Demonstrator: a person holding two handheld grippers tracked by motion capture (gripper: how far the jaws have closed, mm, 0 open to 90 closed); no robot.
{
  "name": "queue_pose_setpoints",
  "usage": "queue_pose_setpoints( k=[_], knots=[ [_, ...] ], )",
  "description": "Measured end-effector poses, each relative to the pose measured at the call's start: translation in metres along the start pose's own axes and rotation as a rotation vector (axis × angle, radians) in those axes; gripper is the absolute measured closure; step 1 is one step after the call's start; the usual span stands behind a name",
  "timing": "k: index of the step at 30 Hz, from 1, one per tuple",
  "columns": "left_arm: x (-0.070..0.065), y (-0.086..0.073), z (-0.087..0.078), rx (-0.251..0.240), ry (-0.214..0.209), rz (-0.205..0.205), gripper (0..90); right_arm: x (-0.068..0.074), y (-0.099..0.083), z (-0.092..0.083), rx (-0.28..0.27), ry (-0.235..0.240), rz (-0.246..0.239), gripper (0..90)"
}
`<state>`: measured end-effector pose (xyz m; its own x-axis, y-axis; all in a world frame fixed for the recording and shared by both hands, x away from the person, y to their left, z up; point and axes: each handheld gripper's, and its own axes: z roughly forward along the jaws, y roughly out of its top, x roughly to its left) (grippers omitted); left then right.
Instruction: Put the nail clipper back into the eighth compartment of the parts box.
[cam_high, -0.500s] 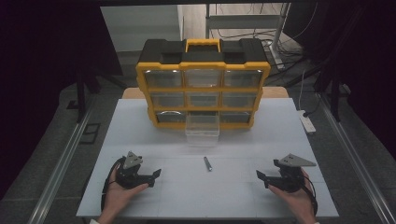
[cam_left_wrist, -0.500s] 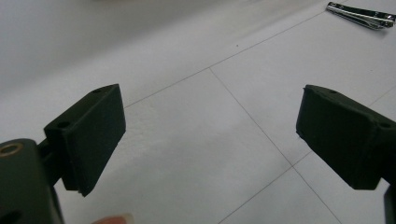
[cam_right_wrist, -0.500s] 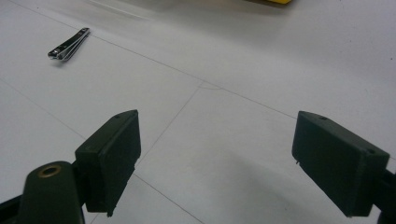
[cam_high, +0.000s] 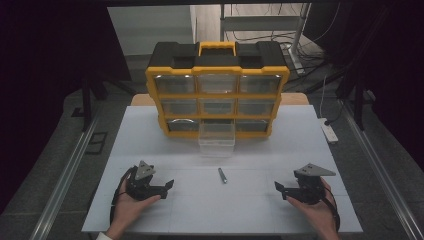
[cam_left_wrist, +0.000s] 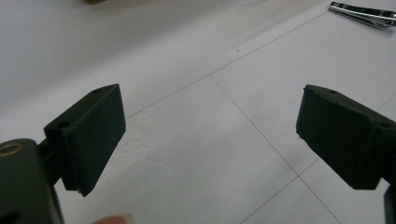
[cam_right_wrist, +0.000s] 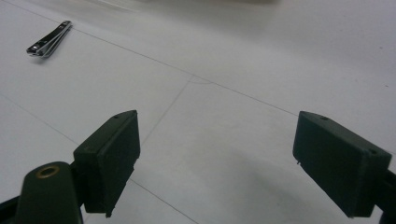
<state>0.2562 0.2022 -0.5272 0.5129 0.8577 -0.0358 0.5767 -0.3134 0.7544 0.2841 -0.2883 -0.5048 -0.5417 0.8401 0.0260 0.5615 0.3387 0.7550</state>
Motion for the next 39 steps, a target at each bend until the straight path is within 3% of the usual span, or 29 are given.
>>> queue_pose_setpoints(
  k=[11, 19, 28, 39],
  knots=[
    [-0.002, 0.000, -0.005, -0.010, 0.000, 0.005, 8.6, 0.007, 0.004, 0.000, 0.007, -0.008, -0.011, 16.5],
    [-0.001, 0.004, -0.001, -0.011, -0.002, 0.008, 8.2, 0.011, 0.008, 0.003, 0.044, -0.005, -0.005, 17.2],
    [-0.004, 0.008, 0.002, -0.015, -0.005, 0.024, 8.1, 0.020, 0.020, -0.005, 0.035, -0.016, 0.006, 16.9],
    [-0.004, 0.007, 0.003, -0.005, 0.003, 0.024, 8.2, 0.029, 0.037, -0.001, 0.038, -0.008, 0.018, 18.7]
  ],
)
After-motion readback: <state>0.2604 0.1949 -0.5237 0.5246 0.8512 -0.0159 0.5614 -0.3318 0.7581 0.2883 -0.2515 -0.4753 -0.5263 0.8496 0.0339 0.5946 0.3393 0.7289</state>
